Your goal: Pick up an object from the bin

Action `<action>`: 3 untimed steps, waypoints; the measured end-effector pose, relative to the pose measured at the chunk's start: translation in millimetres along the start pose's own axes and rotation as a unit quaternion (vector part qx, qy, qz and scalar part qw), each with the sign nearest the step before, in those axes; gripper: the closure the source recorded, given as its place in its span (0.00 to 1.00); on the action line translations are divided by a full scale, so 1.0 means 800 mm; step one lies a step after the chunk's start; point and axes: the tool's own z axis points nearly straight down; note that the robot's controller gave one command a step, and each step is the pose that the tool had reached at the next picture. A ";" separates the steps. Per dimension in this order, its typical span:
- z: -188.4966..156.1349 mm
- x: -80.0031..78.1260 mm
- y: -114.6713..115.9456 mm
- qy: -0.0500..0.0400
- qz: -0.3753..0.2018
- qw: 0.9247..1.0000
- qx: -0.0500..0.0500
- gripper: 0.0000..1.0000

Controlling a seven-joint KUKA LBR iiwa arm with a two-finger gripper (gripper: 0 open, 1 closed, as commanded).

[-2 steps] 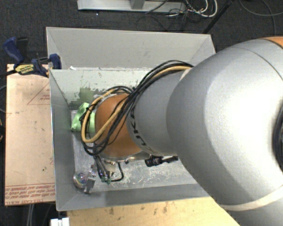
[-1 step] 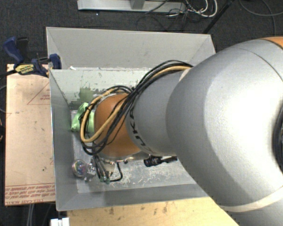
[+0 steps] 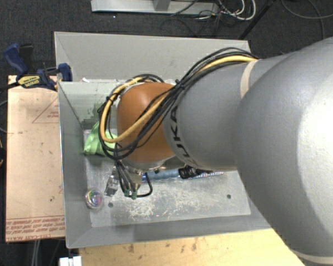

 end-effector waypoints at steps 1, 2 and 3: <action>-0.011 -0.048 -0.090 0.002 -0.049 0.999 0.004 1.00; -0.084 -0.048 -0.080 0.000 -0.049 0.999 0.000 1.00; -0.012 -0.032 -0.156 0.007 -0.049 0.999 0.006 1.00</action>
Offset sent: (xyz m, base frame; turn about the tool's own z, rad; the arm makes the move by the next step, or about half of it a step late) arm 0.0145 -0.0756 0.0082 -0.1047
